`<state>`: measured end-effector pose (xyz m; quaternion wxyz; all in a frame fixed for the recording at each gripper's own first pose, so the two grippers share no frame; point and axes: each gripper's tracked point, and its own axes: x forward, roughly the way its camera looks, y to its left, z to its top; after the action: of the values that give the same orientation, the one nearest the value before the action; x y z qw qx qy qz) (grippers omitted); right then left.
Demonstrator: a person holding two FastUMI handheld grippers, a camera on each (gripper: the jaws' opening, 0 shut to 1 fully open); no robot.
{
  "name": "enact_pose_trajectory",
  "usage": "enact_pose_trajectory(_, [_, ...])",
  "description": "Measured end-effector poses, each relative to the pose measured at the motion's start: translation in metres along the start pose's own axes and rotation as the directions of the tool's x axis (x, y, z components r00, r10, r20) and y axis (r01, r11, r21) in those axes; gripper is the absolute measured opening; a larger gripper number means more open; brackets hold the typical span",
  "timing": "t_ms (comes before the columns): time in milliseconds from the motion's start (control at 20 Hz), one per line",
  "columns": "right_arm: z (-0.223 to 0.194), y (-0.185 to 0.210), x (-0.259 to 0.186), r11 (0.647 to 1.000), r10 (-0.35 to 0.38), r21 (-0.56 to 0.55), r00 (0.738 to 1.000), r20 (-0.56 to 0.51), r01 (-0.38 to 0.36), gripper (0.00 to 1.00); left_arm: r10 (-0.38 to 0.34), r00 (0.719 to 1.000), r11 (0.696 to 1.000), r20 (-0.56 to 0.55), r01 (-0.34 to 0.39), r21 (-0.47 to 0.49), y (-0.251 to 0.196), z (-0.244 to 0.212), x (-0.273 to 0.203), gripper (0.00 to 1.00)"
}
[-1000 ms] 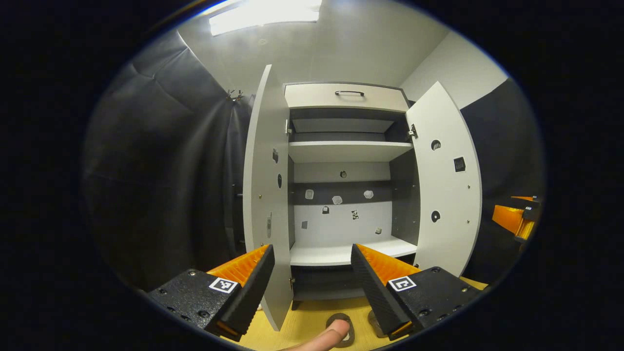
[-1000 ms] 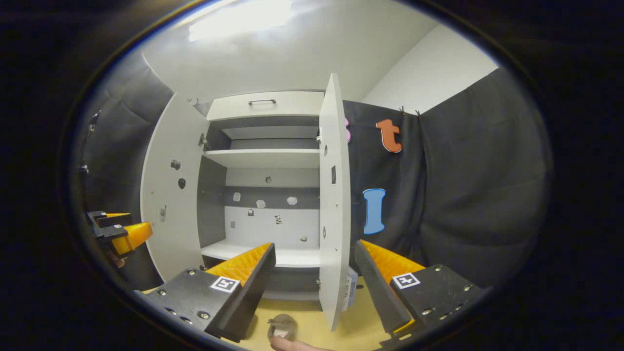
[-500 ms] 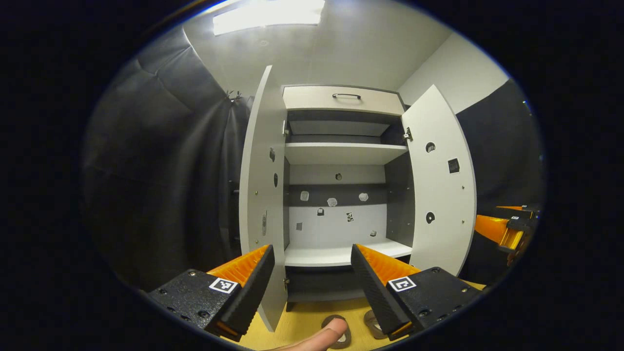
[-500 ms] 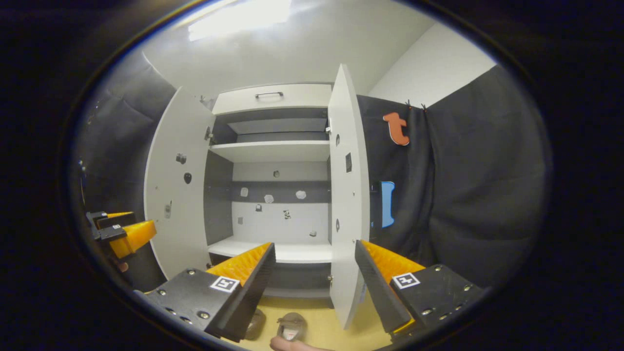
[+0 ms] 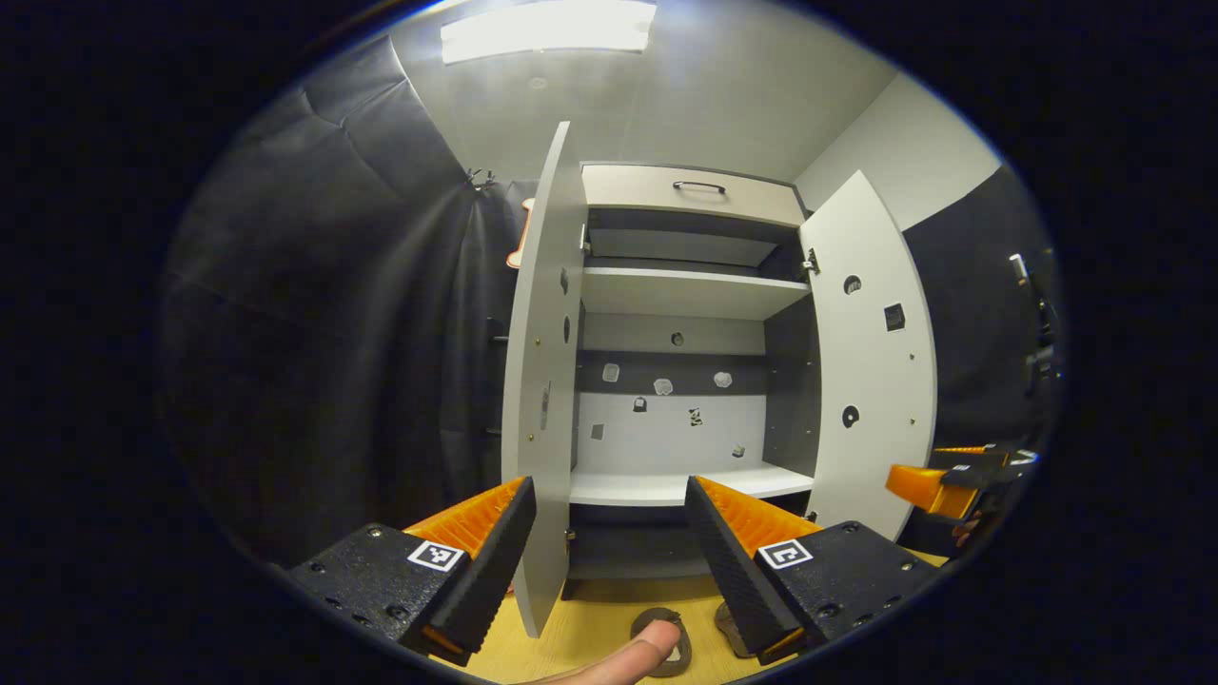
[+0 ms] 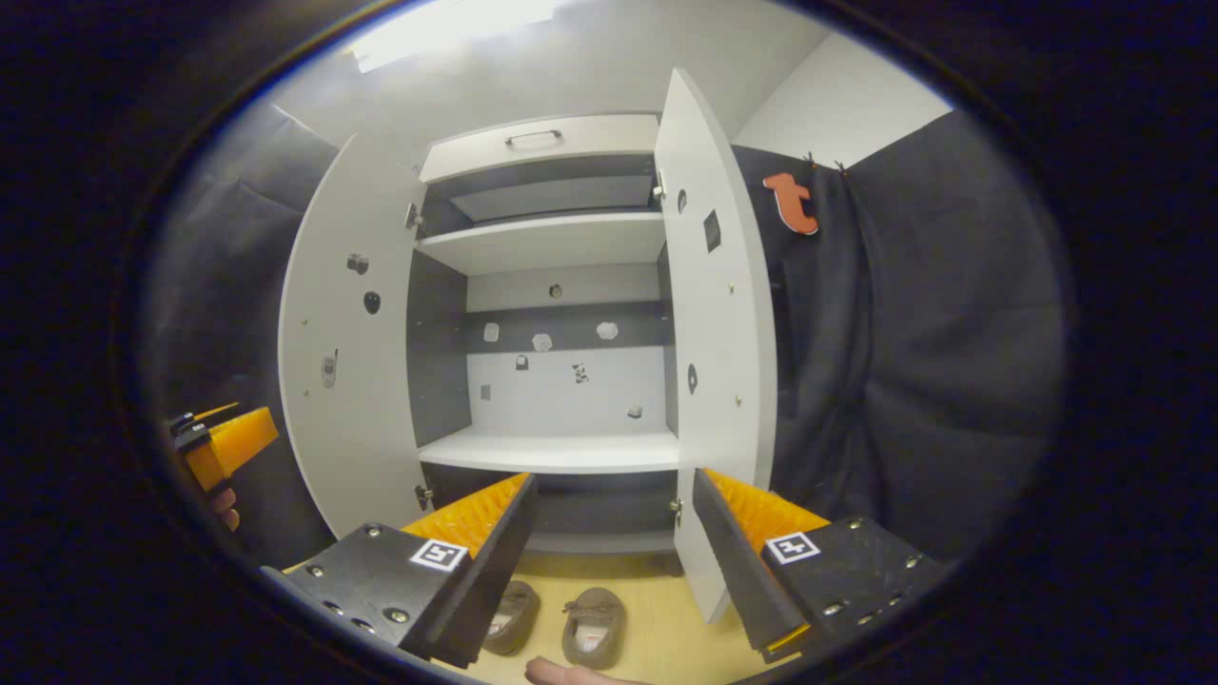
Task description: Grab one shoe with the right hand and put it into the shoe cabinet, grab the other shoe with the left hand and put it into the shoe cabinet; then close the right door with the right hand and the left door with the left hand.
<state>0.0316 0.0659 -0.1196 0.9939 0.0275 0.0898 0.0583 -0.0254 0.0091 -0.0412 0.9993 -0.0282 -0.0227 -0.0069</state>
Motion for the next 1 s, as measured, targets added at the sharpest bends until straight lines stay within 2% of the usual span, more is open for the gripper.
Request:
enact_pose_trajectory(250, [-0.078,0.028,0.023,0.998,0.056,-0.003,0.993,-0.108,-0.057,0.98,0.014,1.0,1.0,0.011,-0.014,0.016,0.0,-0.011,-0.018,0.96])
enact_pose_trajectory(450, [-0.157,0.042,0.047,0.995,0.042,-0.077,0.974,-0.222,-0.06,0.98,0.013,1.0,1.0,0.015,-0.013,0.02,-0.002,-0.009,-0.023,0.96])
enact_pose_trajectory(600, [-0.225,0.044,0.064,0.996,0.019,-0.08,0.943,-0.332,-0.048,0.99,0.004,1.0,1.0,0.011,-0.004,0.016,-0.004,-0.006,-0.023,0.97])
enact_pose_trajectory(800, [-0.308,0.043,0.074,0.999,0.019,-0.032,0.871,-0.491,-0.04,0.99,0.02,0.999,0.999,0.045,-0.021,0.03,-0.003,0.01,-0.023,0.96])
enact_pose_trajectory(900, [-0.332,0.046,0.077,0.999,0.03,-0.012,0.85,-0.526,-0.043,0.98,0.022,0.997,0.999,0.069,-0.025,0.043,-0.005,0.019,-0.023,0.97])
enact_pose_trajectory(1000, [-0.346,0.05,0.078,0.999,0.032,0.002,0.833,-0.552,-0.037,0.9,0.007,0.996,0.999,0.087,-0.011,0.044,-0.011,0.024,-0.024,0.96])
